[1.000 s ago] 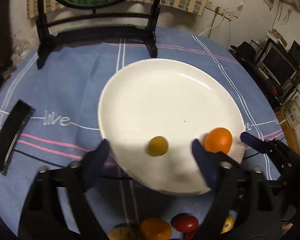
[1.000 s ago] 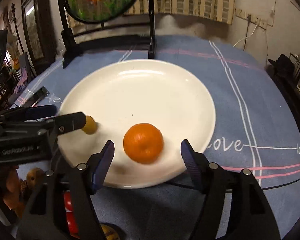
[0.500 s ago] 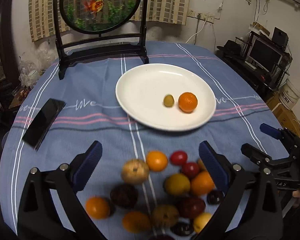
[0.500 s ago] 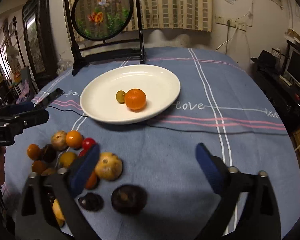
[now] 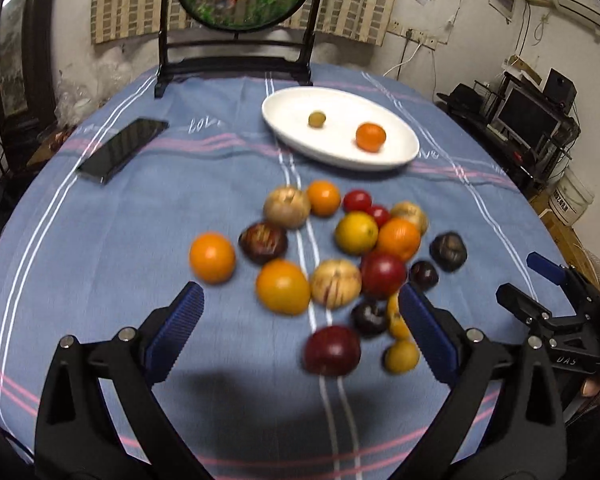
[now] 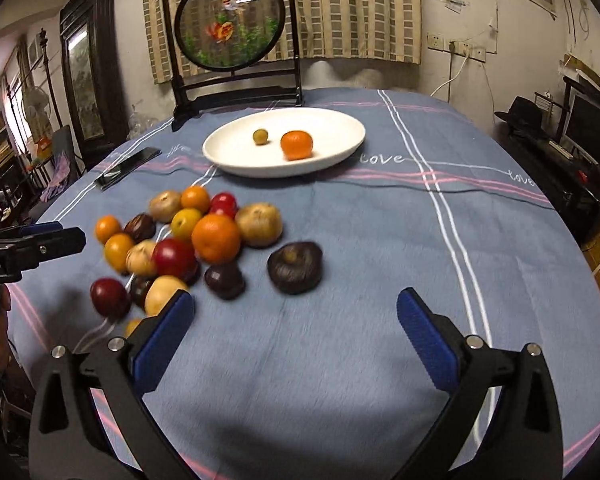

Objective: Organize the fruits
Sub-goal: 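Lift both tools off the plate back toward the fruit pile, then grasp the dark red plum with the left tool while the right tool grasps a small yellow fruit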

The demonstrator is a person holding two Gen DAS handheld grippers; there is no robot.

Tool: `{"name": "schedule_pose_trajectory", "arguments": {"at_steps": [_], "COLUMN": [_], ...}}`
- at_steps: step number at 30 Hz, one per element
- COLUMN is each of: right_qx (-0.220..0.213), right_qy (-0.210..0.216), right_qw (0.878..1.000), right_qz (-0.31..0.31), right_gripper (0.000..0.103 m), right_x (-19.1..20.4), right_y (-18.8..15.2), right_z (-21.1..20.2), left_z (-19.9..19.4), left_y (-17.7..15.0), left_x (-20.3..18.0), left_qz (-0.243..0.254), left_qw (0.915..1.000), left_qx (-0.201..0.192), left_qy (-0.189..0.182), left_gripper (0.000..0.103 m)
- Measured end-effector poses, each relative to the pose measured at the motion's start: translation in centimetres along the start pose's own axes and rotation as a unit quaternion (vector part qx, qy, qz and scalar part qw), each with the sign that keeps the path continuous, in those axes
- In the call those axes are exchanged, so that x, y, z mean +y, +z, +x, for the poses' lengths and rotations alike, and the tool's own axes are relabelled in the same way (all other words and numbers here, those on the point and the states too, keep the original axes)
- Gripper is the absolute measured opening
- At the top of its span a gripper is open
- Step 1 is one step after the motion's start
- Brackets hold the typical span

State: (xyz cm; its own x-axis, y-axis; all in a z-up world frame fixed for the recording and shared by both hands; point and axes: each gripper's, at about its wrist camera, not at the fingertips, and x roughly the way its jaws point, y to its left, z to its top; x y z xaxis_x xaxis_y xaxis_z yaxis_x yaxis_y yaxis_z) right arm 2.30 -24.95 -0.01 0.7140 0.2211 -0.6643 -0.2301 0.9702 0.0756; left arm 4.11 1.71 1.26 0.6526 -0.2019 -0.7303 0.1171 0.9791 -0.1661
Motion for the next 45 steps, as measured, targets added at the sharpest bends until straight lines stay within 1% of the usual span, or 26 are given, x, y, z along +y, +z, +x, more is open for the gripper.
{"name": "schedule_pose_trajectory", "arguments": {"at_steps": [2, 6, 9, 12, 16, 18, 20, 23, 27, 29, 30, 31, 32, 33, 34, 35, 40, 42, 45], "right_qx": [0.003, 0.030, 0.021, 0.028, 0.029, 0.023, 0.016, 0.024, 0.028, 0.049, 0.055, 0.060, 0.064, 0.066, 0.067, 0.068, 0.064, 0.059, 0.065], "right_qy": [0.003, 0.021, 0.002, 0.011, 0.015, 0.027, 0.032, 0.038, 0.040, 0.039, 0.040, 0.041, 0.040, 0.039, 0.040, 0.041, 0.038, 0.034, 0.039], "right_qw": [1.000, 0.999, 0.999, 0.999, 0.999, 0.999, 0.999, 0.999, 0.998, 0.998, 0.997, 0.997, 0.997, 0.997, 0.997, 0.996, 0.996, 0.995, 0.992], "right_qz": [-0.004, -0.027, -0.029, -0.025, -0.024, -0.021, -0.024, -0.030, -0.036, -0.032, -0.028, -0.025, -0.024, -0.025, -0.029, -0.031, -0.056, -0.076, -0.100], "right_gripper": [0.102, 0.102, 0.102, 0.102, 0.102, 0.102, 0.102, 0.102, 0.102, 0.102, 0.102, 0.102, 0.102, 0.102, 0.102, 0.102, 0.102, 0.102, 0.102], "right_x": [0.4, 1.4, 1.8, 1.6, 1.7, 1.7, 1.9, 2.2, 2.7, 2.7, 2.7, 2.7, 2.8, 2.9, 3.1, 3.3, 4.6, 5.7, 7.1], "right_y": [-0.6, -1.5, -1.8, -1.9, -2.0, -2.0, -2.1, -2.1, -2.1, -2.1, -2.1, -2.2, -2.2, -2.2, -2.2, -2.2, -2.3, -2.3, -2.2], "right_z": [-0.1, 0.2, 0.1, 0.3, 0.3, 0.1, 0.0, 0.2, 0.4, 1.0, 1.2, 1.4, 1.6, 1.6, 1.7, 1.7, 1.4, 1.3, 1.6], "left_z": [0.0, 0.2, 0.6, 1.1, 2.2, 2.4, 2.9, 3.4, 4.2, 4.9, 4.8, 4.8, 4.7, 4.5, 4.4, 4.3, 3.9, 3.4, 2.8], "left_y": [-1.0, -2.2, -2.6, -2.9, -3.2, -3.4, -3.7, -3.8, -4.0, -4.1, -4.1, -4.1, -4.0, -3.9, -3.8, -3.7, -3.7, -3.6, -3.4], "left_x": [-0.1, -0.7, -1.0, -1.5, -2.0, -1.9, -1.7, -1.1, -0.8, -0.8, -1.1, -1.3, -1.6, -1.7, -1.7, -1.6, -0.9, -0.5, 0.0], "left_qz": [0.000, 0.012, 0.016, 0.019, 0.028, 0.032, 0.032, 0.024, 0.018, 0.015, 0.020, 0.026, 0.033, 0.040, 0.038, 0.029, 0.016, 0.008, 0.004], "left_qw": [0.9999, 0.9996, 0.9993, 0.9989, 0.9983, 0.9984, 0.9979, 0.9976, 0.9980, 0.9976, 0.9978, 0.9978, 0.9978, 0.9978, 0.9980, 0.9978, 0.9980, 0.9982, 0.9987], "left_qx": [0.010, 0.024, 0.031, 0.039, 0.050, 0.047, 0.054, 0.063, 0.057, 0.061, 0.056, 0.054, 0.051, 0.050, 0.051, 0.055, 0.059, 0.057, 0.049], "left_qy": [-0.001, -0.004, -0.012, -0.014, 0.003, 0.006, 0.014, 0.016, 0.019, 0.027, 0.028, 0.027, 0.026, 0.018, 0.000, -0.024, -0.015, -0.015, -0.014], "left_gripper": [0.099, 0.099, 0.099, 0.099, 0.099, 0.099, 0.099, 0.099, 0.099, 0.098, 0.095, 0.084, 0.068, 0.062, 0.046, 0.040, 0.040, 0.040, 0.040]}}
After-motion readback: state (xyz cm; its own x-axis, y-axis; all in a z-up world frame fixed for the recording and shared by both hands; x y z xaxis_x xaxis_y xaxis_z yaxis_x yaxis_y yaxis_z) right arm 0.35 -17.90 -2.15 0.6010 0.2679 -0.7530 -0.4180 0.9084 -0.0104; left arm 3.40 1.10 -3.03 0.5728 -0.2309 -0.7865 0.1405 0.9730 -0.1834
